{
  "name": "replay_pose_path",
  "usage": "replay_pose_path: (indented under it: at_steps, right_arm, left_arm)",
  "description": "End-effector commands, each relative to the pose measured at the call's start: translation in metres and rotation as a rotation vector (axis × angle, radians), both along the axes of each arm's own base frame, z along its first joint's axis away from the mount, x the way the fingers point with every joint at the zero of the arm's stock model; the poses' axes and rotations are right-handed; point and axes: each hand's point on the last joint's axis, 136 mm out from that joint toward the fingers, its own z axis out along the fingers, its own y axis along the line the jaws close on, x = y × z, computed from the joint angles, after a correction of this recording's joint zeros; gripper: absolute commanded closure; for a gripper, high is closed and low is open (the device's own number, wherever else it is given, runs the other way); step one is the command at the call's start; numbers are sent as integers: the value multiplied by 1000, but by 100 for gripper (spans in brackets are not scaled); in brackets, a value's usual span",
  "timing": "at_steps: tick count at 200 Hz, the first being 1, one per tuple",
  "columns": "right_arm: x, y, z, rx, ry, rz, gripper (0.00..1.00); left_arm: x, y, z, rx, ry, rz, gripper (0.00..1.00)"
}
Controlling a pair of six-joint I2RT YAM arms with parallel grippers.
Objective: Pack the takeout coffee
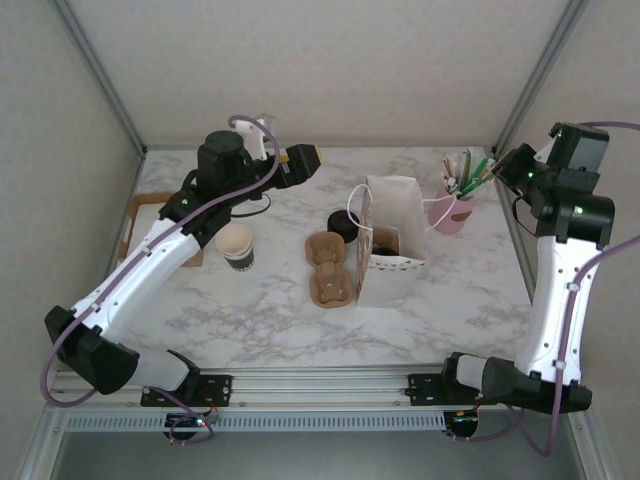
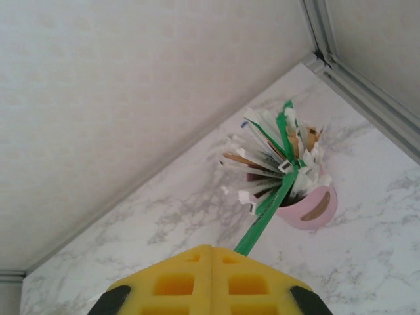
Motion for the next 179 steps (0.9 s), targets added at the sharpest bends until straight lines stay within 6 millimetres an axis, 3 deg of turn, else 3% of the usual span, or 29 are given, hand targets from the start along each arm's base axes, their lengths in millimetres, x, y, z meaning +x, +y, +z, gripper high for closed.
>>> replay_pose_path:
  at_steps: [1, 29, 75, 115, 144, 179]
  right_arm:
    - [-21, 9, 34, -14, -100, 37, 100]
    - [-38, 25, 63, 1, -193, 100, 100]
    - [-61, 68, 108, 83, -326, 319, 100]
    - [-74, 100, 135, 183, -382, 511, 100]
    - [-74, 110, 137, 238, -368, 574, 100]
    - [-71, 124, 114, 311, -244, 644, 100]
  left_arm:
    - [-6, 9, 19, -32, -59, 39, 4]
    - [-12, 16, 27, -43, -92, 57, 3]
    - [-17, 24, 30, -48, -115, 84, 2]
    - [-18, 31, 26, -30, -113, 116, 2]
    - [-18, 36, 22, -19, -111, 133, 1]
    - [-14, 45, 13, 15, -88, 192, 1]
